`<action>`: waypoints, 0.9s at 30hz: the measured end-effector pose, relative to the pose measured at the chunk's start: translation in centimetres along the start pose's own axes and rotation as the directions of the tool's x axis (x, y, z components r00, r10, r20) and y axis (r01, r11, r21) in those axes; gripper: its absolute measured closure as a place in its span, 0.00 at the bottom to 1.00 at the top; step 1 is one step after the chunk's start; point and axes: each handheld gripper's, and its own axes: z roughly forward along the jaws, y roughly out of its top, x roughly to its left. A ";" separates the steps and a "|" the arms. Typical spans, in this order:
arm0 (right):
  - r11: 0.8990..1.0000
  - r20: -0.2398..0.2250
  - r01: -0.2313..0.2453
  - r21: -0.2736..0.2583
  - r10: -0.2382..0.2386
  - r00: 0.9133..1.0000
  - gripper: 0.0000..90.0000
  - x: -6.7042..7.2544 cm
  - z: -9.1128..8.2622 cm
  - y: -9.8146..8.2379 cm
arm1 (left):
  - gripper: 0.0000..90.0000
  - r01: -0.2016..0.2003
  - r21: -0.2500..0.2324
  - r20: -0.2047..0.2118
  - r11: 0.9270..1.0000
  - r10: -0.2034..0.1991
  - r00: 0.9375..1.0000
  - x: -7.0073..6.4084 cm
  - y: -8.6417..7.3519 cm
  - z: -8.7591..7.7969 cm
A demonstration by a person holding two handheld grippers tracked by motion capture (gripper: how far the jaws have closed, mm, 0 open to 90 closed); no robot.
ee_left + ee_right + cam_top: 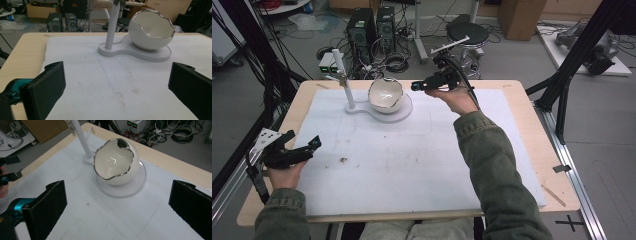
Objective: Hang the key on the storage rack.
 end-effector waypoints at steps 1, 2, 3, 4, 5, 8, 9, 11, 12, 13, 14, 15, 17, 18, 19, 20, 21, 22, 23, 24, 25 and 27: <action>1.000 0.002 -0.006 0.007 0.006 1.000 0.01 -0.1 -0.1 -0.3 | 0.02 0.000 0.000 0.000 1.000 0.000 1.000 0.0 0.0 0.0; 1.000 0.004 -0.007 0.005 0.007 1.000 0.01 -0.2 -0.2 -0.5 | 0.02 0.000 0.000 0.000 1.000 0.000 1.000 0.0 0.0 0.0; 1.000 0.001 -0.011 0.002 0.011 1.000 0.01 -0.3 -0.3 -0.7 | 0.02 0.002 -0.001 -0.001 1.000 -0.002 1.000 0.0 0.0 0.0; 1.000 0.002 -0.013 -0.006 0.013 1.000 0.01 -0.5 -0.5 -1.1 | 0.02 0.002 -0.002 -0.002 1.000 -0.002 1.000 0.0 0.0 0.0; 1.000 0.006 -0.011 -0.008 0.011 1.000 0.01 -0.6 -0.5 -1.4 | 0.02 0.001 -0.003 -0.002 1.000 -0.001 1.000 0.0 0.0 0.0; 1.000 0.013 -0.009 0.008 0.009 1.000 0.01 -0.7 -0.7 -2.2 | 0.02 0.001 -0.001 -0.003 1.000 -0.001 1.000 0.0 0.0 0.0; 1.000 0.014 -0.011 0.005 0.011 1.000 0.01 -0.7 -0.7 -2.4 | 0.02 0.001 -0.002 -0.003 1.000 -0.001 1.000 0.0 0.0 0.0; 1.000 0.013 -0.013 0.000 0.013 1.000 0.01 -0.9 -0.8 -3.0 | 0.02 -0.001 0.000 -0.004 1.000 0.001 1.000 0.0 0.0 0.0; 1.000 0.020 -0.011 -0.001 0.011 1.000 0.01 -1.1 -0.8 -3.4 | 0.02 -0.001 0.000 -0.003 1.000 0.001 1.000 0.0 0.0 0.0; 1.000 0.028 -0.017 0.006 0.017 0.999 0.01 -1.1 -0.8 -3.7 | 0.02 0.002 -0.001 -0.004 1.000 -0.002 1.000 0.0 0.0 0.0; 1.000 0.033 -0.018 0.007 0.018 0.999 0.01 -1.3 -0.8 -4.1 | 0.02 0.001 -0.001 -0.004 1.000 -0.001 1.000 0.0 0.0 0.0; 1.000 0.033 -0.026 0.004 0.026 0.999 0.01 -1.4 -0.8 -4.4 | 0.02 0.003 -0.002 -0.004 1.000 -0.003 1.000 0.0 0.0 0.0; 0.999 0.037 -0.034 0.000 0.034 0.999 0.01 -1.7 -0.8 -5.0 | 0.02 0.002 -0.002 -0.004 1.000 -0.002 1.000 0.0 0.0 0.0; 0.999 0.035 -0.038 0.009 0.038 0.999 0.01 -1.9 -0.8 -5.3 | 0.02 0.003 -0.002 -0.004 1.000 -0.003 1.000 0.0 0.0 0.0; 0.999 0.037 -0.041 0.014 0.041 0.998 0.01 -2.0 -0.9 -5.5 | 0.02 0.003 -0.003 -0.006 1.000 -0.003 1.000 0.0 0.0 0.0; 0.999 0.040 -0.046 0.006 0.045 0.998 0.01 -2.2 -1.0 -5.8 | 0.02 0.003 -0.004 -0.005 1.000 -0.003 1.000 0.0 0.0 -0.1; 0.999 0.037 -0.052 0.006 0.052 0.998 0.01 -2.2 -1.0 -6.0 | 0.02 0.003 -0.003 -0.006 1.000 -0.003 1.000 0.0 0.0 0.0; 0.999 0.039 -0.049 0.005 0.048 0.998 0.01 -2.4 -1.1 -6.2 | 0.02 0.002 -0.001 -0.006 1.000 -0.002 1.000 0.0 0.0 -0.1; 0.999 0.039 -0.054 0.007 0.054 0.998 0.01 -2.4 -1.2 -6.4 | 0.02 0.001 -0.001 -0.006 1.000 -0.001 1.000 0.0 0.0 -0.1; 0.999 0.040 -0.051 0.010 0.051 0.998 0.01 -2.4 -1.2 -6.7 | 0.02 0.001 -0.003 -0.007 1.000 -0.001 1.000 0.0 0.0 -0.1; 0.999 0.039 -0.047 0.013 0.047 0.998 0.01 -2.5 -1.3 -6.9 | 0.02 0.000 -0.002 -0.007 1.000 0.000 1.000 0.0 0.0 -0.1; 0.999 0.043 -0.047 0.020 0.046 0.998 0.01 -2.5 -1.3 -7.3 | 0.02 0.001 0.000 -0.008 1.000 -0.001 1.000 0.0 0.0 -0.1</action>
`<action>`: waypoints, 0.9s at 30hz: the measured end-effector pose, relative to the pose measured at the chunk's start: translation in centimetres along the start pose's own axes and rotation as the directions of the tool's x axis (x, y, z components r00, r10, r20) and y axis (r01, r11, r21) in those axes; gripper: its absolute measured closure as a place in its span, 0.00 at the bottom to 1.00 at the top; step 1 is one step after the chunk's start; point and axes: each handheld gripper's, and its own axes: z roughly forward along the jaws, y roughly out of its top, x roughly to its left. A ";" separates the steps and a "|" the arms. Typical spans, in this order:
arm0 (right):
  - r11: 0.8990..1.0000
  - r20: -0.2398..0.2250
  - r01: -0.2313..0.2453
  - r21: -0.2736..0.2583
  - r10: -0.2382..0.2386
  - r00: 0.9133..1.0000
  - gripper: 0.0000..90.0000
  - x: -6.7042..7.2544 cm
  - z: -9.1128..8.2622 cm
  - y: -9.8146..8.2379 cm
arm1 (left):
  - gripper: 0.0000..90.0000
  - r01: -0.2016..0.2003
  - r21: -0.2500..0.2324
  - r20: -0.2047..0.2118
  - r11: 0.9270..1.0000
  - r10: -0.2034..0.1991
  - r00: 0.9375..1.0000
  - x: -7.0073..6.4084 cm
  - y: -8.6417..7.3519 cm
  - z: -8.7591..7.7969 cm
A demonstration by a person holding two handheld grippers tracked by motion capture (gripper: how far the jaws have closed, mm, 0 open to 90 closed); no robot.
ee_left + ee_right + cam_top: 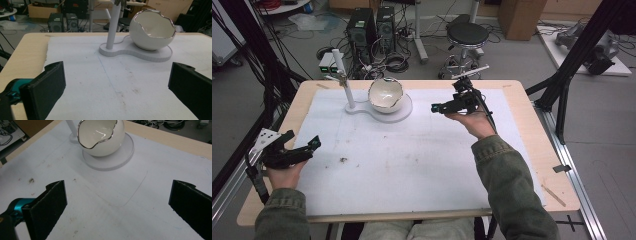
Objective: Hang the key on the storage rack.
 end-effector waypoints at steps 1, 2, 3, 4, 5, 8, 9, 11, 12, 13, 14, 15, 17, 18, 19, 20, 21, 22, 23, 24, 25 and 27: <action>1.000 0.000 -0.001 0.003 0.001 1.000 0.01 -0.1 0.0 -0.3 | 0.02 -0.001 0.000 0.001 1.000 0.001 1.000 0.0 0.0 0.0; 1.000 0.002 0.005 0.007 -0.005 1.000 0.01 -0.2 0.0 -0.5 | 0.02 -0.002 -0.002 0.001 1.000 0.002 1.000 0.0 0.0 0.0; 1.000 0.008 0.007 0.010 -0.007 1.000 0.01 -0.2 0.0 -0.8 | 0.02 -0.002 -0.002 0.001 1.000 0.002 1.000 0.0 0.0 0.0; 1.000 0.010 0.011 0.012 -0.011 1.000 0.01 -0.3 0.0 -0.9 | 0.02 -0.002 -0.001 0.001 1.000 0.002 1.000 0.0 0.0 0.0; 1.000 0.014 0.006 0.017 -0.006 1.000 0.01 -0.3 -0.1 -1.2 | 0.02 -0.002 0.000 0.001 1.000 0.002 1.000 0.0 0.0 0.0; 1.000 0.015 0.006 0.015 -0.006 1.000 0.01 -0.7 -0.2 -1.8 | 0.02 -0.003 0.000 0.000 1.000 0.003 1.000 0.0 0.0 0.0; 1.000 0.019 -0.003 0.015 0.002 1.000 0.01 -0.8 -0.3 -2.1 | 0.02 -0.003 0.002 0.000 1.000 0.003 1.000 0.0 0.0 0.0; 1.000 0.026 -0.004 0.011 0.003 1.000 0.01 -1.0 -0.5 -2.5 | 0.02 -0.006 0.005 -0.001 1.000 0.006 1.000 0.0 0.0 0.0; 1.000 0.029 -0.007 0.008 0.006 1.000 0.01 -1.1 -0.6 -2.7 | 0.02 -0.006 0.005 -0.001 1.000 0.006 1.000 0.0 0.0 0.0; 1.000 0.031 -0.010 0.005 0.010 0.999 0.01 -1.3 -0.7 -2.9 | 0.02 -0.006 0.005 -0.001 1.000 0.006 1.000 0.0 0.0 0.0; 1.000 0.033 -0.013 0.005 0.013 0.999 0.01 -1.4 -0.8 -3.1 | 0.02 -0.006 0.006 -0.002 1.000 0.006 1.000 0.0 0.0 0.0; 1.000 0.041 -0.017 0.001 0.017 0.999 0.01 -1.5 -0.8 -3.3 | 0.02 -0.007 0.006 -0.003 1.000 0.007 1.000 0.0 0.0 0.0; 1.000 0.047 -0.025 -0.010 0.025 0.999 0.01 -1.8 -1.1 -3.8 | 0.02 -0.007 0.006 -0.003 1.000 0.007 1.000 0.0 0.0 0.0; 1.000 0.048 -0.028 -0.011 0.029 0.998 0.01 -1.9 -1.1 -3.9 | 0.02 -0.007 0.007 -0.004 1.000 0.007 1.000 0.0 0.0 0.0; 0.999 0.054 -0.033 -0.014 0.033 0.998 0.01 -2.0 -1.2 -4.2 | 0.02 -0.007 0.008 -0.004 1.000 0.007 1.000 0.0 0.0 0.0; 1.000 0.055 -0.030 -0.011 0.030 0.998 0.01 -2.1 -1.2 -4.4 | 0.02 -0.007 0.008 -0.003 1.000 0.007 1.000 0.0 0.0 0.0; 0.999 0.064 -0.029 -0.012 0.030 0.997 0.01 -2.2 -1.3 -4.7 | 0.02 -0.007 0.008 -0.002 1.000 0.007 1.000 0.0 0.0 0.0; 0.999 0.066 -0.034 -0.010 0.035 0.997 0.01 -2.2 -1.3 -4.9 | 0.02 -0.007 0.010 0.000 1.000 0.007 1.000 0.0 0.0 0.0; 0.999 0.071 -0.036 -0.009 0.037 0.997 0.01 -2.4 -1.4 -5.2 | 0.02 -0.006 0.010 0.000 1.000 0.006 1.000 0.0 0.0 0.0; 0.999 0.074 -0.035 -0.013 0.036 0.997 0.01 -2.5 -1.4 -5.3 | 0.02 -0.009 0.014 0.002 1.000 0.009 1.000 0.0 -0.1 0.1; 0.999 0.081 -0.040 -0.010 0.041 0.996 0.01 -2.6 -1.5 -5.6 | 0.02 -0.010 0.018 0.004 1.000 0.010 1.000 0.0 -0.1 0.1; 0.999 0.095 -0.039 -0.014 0.041 0.995 0.01 -2.7 -1.6 -6.1 | 0.02 -0.009 0.020 0.006 1.000 0.009 1.000 -0.1 -0.1 0.2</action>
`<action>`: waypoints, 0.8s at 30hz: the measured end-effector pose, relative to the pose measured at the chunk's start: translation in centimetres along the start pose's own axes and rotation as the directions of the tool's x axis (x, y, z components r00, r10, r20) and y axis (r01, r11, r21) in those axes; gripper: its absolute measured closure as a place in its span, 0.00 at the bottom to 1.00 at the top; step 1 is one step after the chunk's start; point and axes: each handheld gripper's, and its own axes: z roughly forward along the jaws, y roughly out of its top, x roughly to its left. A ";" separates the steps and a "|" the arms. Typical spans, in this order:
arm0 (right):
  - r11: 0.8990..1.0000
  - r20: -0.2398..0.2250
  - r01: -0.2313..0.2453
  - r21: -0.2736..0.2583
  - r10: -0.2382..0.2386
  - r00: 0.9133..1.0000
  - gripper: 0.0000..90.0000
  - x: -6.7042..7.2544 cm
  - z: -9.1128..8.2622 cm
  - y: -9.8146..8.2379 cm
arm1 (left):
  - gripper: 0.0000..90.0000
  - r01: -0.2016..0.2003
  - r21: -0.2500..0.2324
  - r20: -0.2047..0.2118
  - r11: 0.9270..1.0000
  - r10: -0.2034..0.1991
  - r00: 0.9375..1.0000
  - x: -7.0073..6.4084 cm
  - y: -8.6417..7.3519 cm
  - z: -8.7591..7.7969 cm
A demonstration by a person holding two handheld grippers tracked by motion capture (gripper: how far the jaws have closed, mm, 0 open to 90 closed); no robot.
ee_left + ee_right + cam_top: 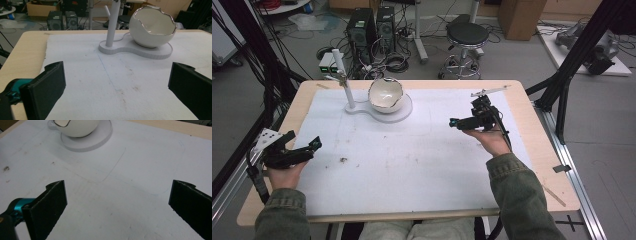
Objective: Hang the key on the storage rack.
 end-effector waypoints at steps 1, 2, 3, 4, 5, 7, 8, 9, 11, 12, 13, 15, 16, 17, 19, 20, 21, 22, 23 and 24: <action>1.000 0.006 -0.001 -0.002 0.001 1.000 0.01 -0.1 -0.1 -0.2 | 0.02 -0.002 0.003 0.001 1.000 0.002 1.000 0.0 0.0 0.0; 1.000 0.016 -0.002 -0.007 0.002 1.000 0.01 -0.2 -0.1 -0.5 | 0.02 -0.003 0.004 0.001 1.000 0.003 1.000 0.0 0.0 0.0; 1.000 0.019 -0.005 -0.010 0.005 1.000 0.01 -0.3 -0.1 -0.6 | 0.02 -0.001 0.004 0.001 1.000 0.001 1.000 0.0 0.0 0.0; 1.000 0.022 -0.012 -0.013 0.012 1.000 0.01 -0.4 -0.2 -1.0 | 0.02 -0.003 0.005 0.001 1.000 0.003 1.000 0.0 0.0 0.0; 1.000 0.024 -0.015 -0.016 0.016 1.000 0.01 -0.5 -0.2 -1.2 | 0.02 -0.001 0.005 0.001 1.000 0.001 1.000 0.0 0.0 0.0; 1.000 0.029 -0.018 -0.020 0.019 0.999 0.01 -0.8 -0.3 -1.6 | 0.02 0.001 0.006 0.001 1.000 -0.001 1.000 0.0 0.0 0.0; 0.999 0.033 -0.027 -0.023 0.028 0.999 0.01 -0.9 -0.4 -1.9 | 0.02 0.001 0.005 0.001 1.000 -0.001 1.000 0.0 0.0 0.1; 0.999 0.034 -0.033 -0.025 0.034 0.999 0.01 -1.0 -0.4 -2.1 | 0.02 0.000 0.006 0.002 1.000 0.000 1.000 0.0 0.0 0.1; 0.999 0.040 -0.039 -0.028 0.040 0.998 0.01 -1.3 -0.5 -2.5 | 0.02 -0.001 0.009 0.003 1.000 0.001 1.000 0.0 0.0 0.1; 0.998 0.042 -0.046 -0.030 0.047 0.998 0.01 -1.4 -0.5 -2.7 | 0.02 -0.002 0.009 0.002 1.000 0.002 1.000 0.0 0.0 0.1; 0.998 0.051 -0.047 -0.031 0.048 0.998 0.01 -1.5 -0.5 -2.9 | 0.02 -0.002 0.009 0.001 1.000 0.002 1.000 0.0 0.0 0.1; 0.998 0.063 -0.047 -0.036 0.049 0.997 0.01 -1.7 -0.5 -3.3 | 0.02 -0.001 0.009 0.001 1.000 0.001 1.000 0.0 -0.1 0.1; 0.998 0.072 -0.043 -0.043 0.046 0.996 0.01 -1.8 -0.5 -3.5 | 0.02 -0.001 0.010 0.001 1.000 0.001 1.000 0.0 -0.1 0.1; 0.998 0.077 -0.050 -0.045 0.054 0.996 0.01 -1.7 -0.6 -3.6 | 0.02 -0.001 0.010 0.001 1.000 0.001 1.000 0.0 -0.1 0.1; 0.997 0.084 -0.059 -0.053 0.064 0.994 0.01 -2.0 -0.7 -4.0 | 0.02 -0.001 0.012 0.002 1.000 0.001 1.000 0.0 -0.1 0.1; 0.996 0.087 -0.066 -0.059 0.071 0.994 0.01 -2.1 -0.8 -4.3 | 0.02 -0.002 0.012 0.002 1.000 0.002 1.000 0.0 -0.1 0.1; 0.996 0.095 -0.073 -0.054 0.078 0.992 0.01 -2.2 -0.9 -4.4 | 0.02 -0.003 0.013 0.005 1.000 0.003 1.000 0.0 -0.1 0.1; 0.996 0.102 -0.070 -0.051 0.075 0.992 0.01 -2.3 -0.9 -4.6 | 0.02 -0.003 0.013 0.005 1.000 0.003 1.000 0.0 -0.1 0.1; 0.996 0.104 -0.070 -0.059 0.076 0.992 0.01 -2.4 -1.0 -4.7 | 0.02 -0.003 0.013 0.005 1.000 0.003 1.000 0.0 -0.1 0.1; 0.995 0.108 -0.075 -0.067 0.082 0.991 0.01 -2.4 -1.2 -4.9 | 0.02 -0.001 0.012 0.005 1.000 0.001 1.000 0.0 -0.1 0.1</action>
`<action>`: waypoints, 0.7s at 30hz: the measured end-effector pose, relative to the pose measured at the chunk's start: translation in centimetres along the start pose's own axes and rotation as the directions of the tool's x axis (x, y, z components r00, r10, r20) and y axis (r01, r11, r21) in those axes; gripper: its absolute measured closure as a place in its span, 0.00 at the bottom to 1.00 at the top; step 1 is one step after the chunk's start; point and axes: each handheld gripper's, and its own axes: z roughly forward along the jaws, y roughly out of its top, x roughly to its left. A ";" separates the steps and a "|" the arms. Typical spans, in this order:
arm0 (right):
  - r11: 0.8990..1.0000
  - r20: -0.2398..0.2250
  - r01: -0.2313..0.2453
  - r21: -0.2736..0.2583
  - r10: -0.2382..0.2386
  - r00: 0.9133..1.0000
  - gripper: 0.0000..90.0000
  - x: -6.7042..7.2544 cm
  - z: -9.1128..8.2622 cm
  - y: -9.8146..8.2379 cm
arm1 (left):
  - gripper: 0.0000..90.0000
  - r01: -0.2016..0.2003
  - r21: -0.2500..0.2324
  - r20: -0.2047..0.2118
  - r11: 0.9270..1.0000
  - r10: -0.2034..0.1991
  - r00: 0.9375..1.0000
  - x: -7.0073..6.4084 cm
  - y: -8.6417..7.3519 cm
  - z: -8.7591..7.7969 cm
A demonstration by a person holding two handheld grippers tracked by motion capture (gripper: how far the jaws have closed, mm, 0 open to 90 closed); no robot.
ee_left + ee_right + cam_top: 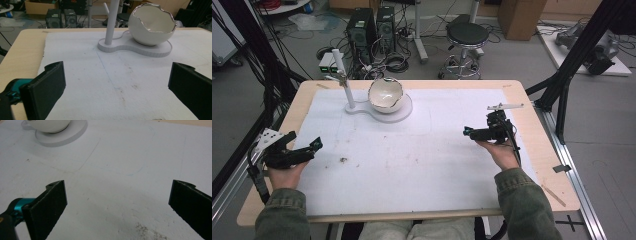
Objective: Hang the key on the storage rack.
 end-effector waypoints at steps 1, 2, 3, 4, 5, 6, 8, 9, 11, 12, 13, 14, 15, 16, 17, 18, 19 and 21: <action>1.000 0.006 -0.003 -0.007 0.003 1.000 0.01 -0.1 -0.1 -0.2 | 0.02 -0.001 0.000 0.001 1.000 0.001 1.000 0.0 0.0 0.0; 1.000 0.010 -0.004 -0.011 0.004 1.000 0.01 -0.2 -0.1 -0.4 | 0.02 0.000 0.000 0.001 1.000 0.000 1.000 0.0 0.0 0.0; 1.000 0.017 -0.006 -0.015 0.006 1.000 0.01 -0.2 -0.2 -0.6 | 0.02 0.000 0.000 0.001 1.000 0.000 1.000 0.0 0.0 0.0; 1.000 0.029 -0.009 -0.029 0.010 1.000 0.01 -0.3 -0.3 -1.0 | 0.02 -0.001 0.000 0.001 1.000 0.001 1.000 0.0 0.0 0.0; 0.999 0.032 -0.014 -0.032 0.015 0.999 0.01 -0.3 -0.3 -1.2 | 0.02 -0.001 0.001 0.002 1.000 0.001 1.000 0.0 0.0 0.0; 0.999 0.037 -0.014 -0.039 0.015 0.999 0.01 -0.4 -0.4 -1.5 | 0.02 -0.001 0.001 0.002 1.000 0.001 1.000 0.0 0.0 0.0; 0.998 0.060 -0.010 -0.057 0.014 0.998 0.01 -0.6 -0.5 -2.0 | 0.02 -0.001 0.001 0.002 1.000 0.001 1.000 0.0 0.0 0.0; 0.998 0.067 -0.014 -0.065 0.018 0.998 0.01 -0.7 -0.6 -2.3 | 0.02 -0.001 0.001 0.001 1.000 0.001 1.000 0.0 0.0 0.0; 0.996 0.084 -0.022 -0.082 0.029 0.996 0.01 -0.9 -0.9 -2.7 | 0.02 0.000 0.001 0.002 1.000 0.000 1.000 0.0 0.0 0.0; 0.995 0.097 -0.028 -0.101 0.038 0.995 0.01 -1.1 -1.0 -3.0 | 0.02 0.000 0.002 0.001 1.000 0.000 1.000 0.0 0.0 0.0; 0.994 0.101 -0.030 -0.106 0.041 0.994 0.01 -1.2 -1.1 -3.2 | 0.02 0.000 0.001 0.001 1.000 0.000 1.000 0.0 0.0 0.0; 0.993 0.105 -0.033 -0.115 0.045 0.993 0.01 -1.4 -1.2 -3.5 | 0.02 0.001 0.001 0.001 1.000 -0.001 1.000 -0.1 0.0 0.0; 0.992 0.109 -0.040 -0.120 0.053 0.993 0.01 -1.5 -1.3 -3.8 | 0.02 0.001 0.001 0.001 1.000 -0.001 1.000 -0.1 0.0 0.0; 0.991 0.116 -0.036 -0.129 0.051 0.992 0.01 -1.6 -1.3 -4.1 | 0.02 0.001 0.001 0.001 1.000 -0.001 1.000 -0.1 0.0 0.0; 0.990 0.122 -0.039 -0.134 0.055 0.991 0.01 -1.6 -1.4 -4.5 | 0.02 0.001 0.002 0.000 1.000 -0.001 1.000 -0.1 0.0 0.0; 0.989 0.130 -0.038 -0.142 0.057 0.990 0.01 -1.7 -1.4 -4.8 | 0.02 0.001 0.002 0.001 1.000 -0.001 1.000 -0.1 0.0 0.0; 0.988 0.136 -0.039 -0.151 0.059 0.989 0.01 -1.7 -1.4 -5.2 | 0.02 0.001 0.002 0.001 1.000 -0.001 1.000 -0.1 0.0 0.0; 0.986 0.146 -0.039 -0.162 0.063 0.987 0.01 -1.7 -1.5 -5.7 | 0.02 0.001 0.005 0.003 1.000 -0.001 1.000 -0.1 -0.1 0.0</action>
